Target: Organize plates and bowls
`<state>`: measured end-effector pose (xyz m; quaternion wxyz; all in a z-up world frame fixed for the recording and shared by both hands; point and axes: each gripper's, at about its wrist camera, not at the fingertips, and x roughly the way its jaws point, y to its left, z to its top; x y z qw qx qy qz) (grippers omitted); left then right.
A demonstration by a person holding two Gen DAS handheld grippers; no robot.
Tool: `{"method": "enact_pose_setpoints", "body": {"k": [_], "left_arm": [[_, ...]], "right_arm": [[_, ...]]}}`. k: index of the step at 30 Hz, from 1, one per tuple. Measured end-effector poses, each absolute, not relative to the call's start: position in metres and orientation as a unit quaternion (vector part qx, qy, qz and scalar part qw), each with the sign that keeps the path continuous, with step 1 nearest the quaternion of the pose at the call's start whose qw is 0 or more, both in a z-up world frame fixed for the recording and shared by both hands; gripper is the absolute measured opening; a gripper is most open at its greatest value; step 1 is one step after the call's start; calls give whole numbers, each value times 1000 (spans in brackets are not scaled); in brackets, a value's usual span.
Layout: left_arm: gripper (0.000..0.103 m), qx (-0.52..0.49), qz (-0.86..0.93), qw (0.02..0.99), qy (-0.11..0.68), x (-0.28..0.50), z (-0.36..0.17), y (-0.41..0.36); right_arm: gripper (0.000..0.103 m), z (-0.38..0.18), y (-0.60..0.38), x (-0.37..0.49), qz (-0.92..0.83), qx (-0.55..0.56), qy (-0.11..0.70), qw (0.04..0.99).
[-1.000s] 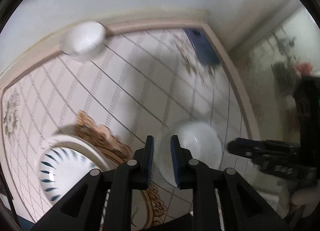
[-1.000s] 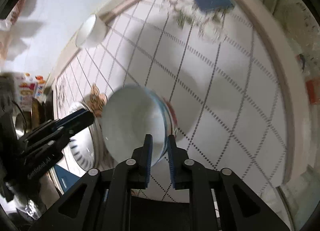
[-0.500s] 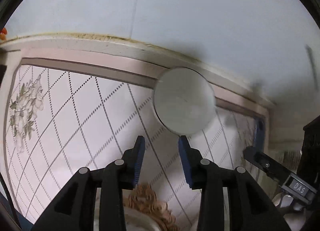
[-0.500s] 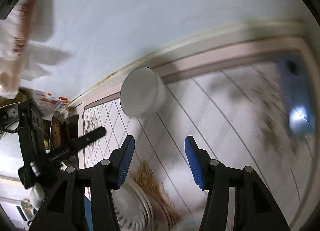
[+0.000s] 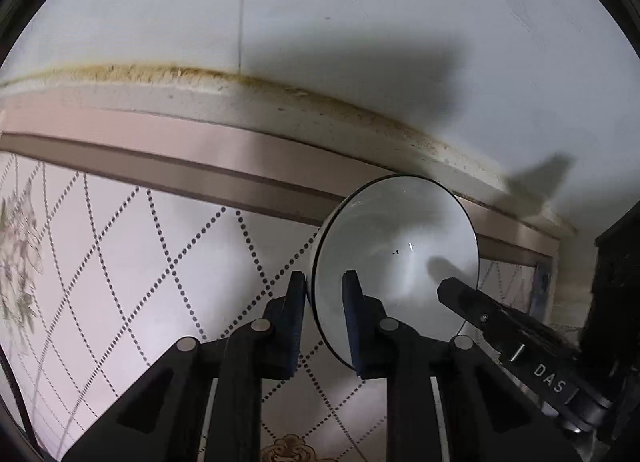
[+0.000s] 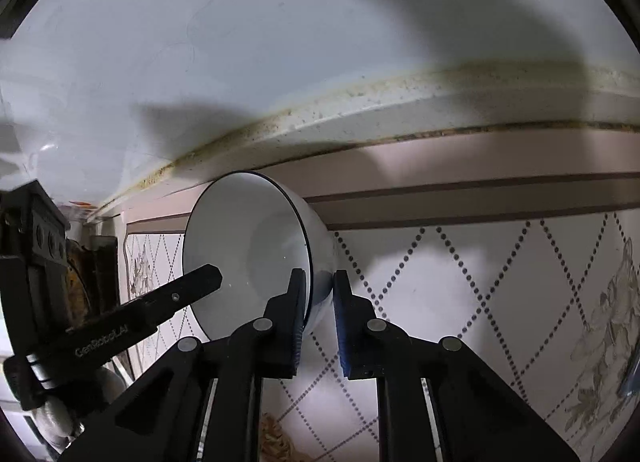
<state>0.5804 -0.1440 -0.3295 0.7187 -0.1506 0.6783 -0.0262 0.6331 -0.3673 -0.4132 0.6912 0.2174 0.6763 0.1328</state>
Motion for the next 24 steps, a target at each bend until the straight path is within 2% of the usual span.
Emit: {"method": "enact_pose_setpoints", "body": {"k": [11,24], "left_arm": [[16,-103,-34,744,660,570,-309,-176],[16,-62,-100,762,636,509,-242,-204]], "right_arm": [[15,-405,-364,620,130,205,669,702],[15,-335,-384,554,108,218,640,729]]}}
